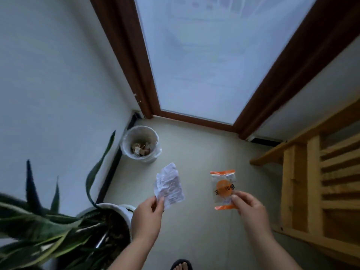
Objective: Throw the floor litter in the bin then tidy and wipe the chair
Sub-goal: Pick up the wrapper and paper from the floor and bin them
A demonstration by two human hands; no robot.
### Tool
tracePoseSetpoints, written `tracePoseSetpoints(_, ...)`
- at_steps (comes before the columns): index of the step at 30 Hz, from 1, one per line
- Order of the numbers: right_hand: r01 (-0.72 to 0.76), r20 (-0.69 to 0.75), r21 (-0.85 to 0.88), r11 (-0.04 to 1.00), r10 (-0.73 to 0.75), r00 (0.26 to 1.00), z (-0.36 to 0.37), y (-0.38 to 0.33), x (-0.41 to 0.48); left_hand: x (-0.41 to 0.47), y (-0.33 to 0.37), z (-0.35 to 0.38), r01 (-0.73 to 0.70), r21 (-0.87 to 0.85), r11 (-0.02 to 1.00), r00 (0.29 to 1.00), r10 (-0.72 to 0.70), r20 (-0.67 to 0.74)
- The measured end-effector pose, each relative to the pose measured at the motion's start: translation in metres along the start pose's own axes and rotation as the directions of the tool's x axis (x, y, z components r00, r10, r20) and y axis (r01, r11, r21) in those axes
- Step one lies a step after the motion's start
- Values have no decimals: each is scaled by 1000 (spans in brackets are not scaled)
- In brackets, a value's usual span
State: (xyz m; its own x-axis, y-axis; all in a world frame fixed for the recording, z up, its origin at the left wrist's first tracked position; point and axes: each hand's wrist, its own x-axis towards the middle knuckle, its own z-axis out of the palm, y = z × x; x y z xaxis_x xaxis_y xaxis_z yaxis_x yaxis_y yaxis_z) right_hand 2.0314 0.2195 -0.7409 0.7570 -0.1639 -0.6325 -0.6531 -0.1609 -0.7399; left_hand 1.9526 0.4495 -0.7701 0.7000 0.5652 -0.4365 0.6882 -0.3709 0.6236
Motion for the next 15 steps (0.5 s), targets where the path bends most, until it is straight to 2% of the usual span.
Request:
tracePoseSetpoints(3,53,31,-42,998,-51,998,19,-46,-13,2,24,-42,29,-42,999,999,-30,-33)
tracePoseSetpoints(7,102,82,-94,990,-95,992,54,-85,-15,13,44,-79,86,-184,979,994,-96,-47)
tracePoseSetpoints(12,98,98,-156,983,-83,992,101,-122,11,44,54,-100,219,-329,919,970,-242,-31)
tracePoseSetpoints(15,118,110,-241,963,-93,989,132,-141,43,70,56,-99,296,-354,887,949,-316,2)
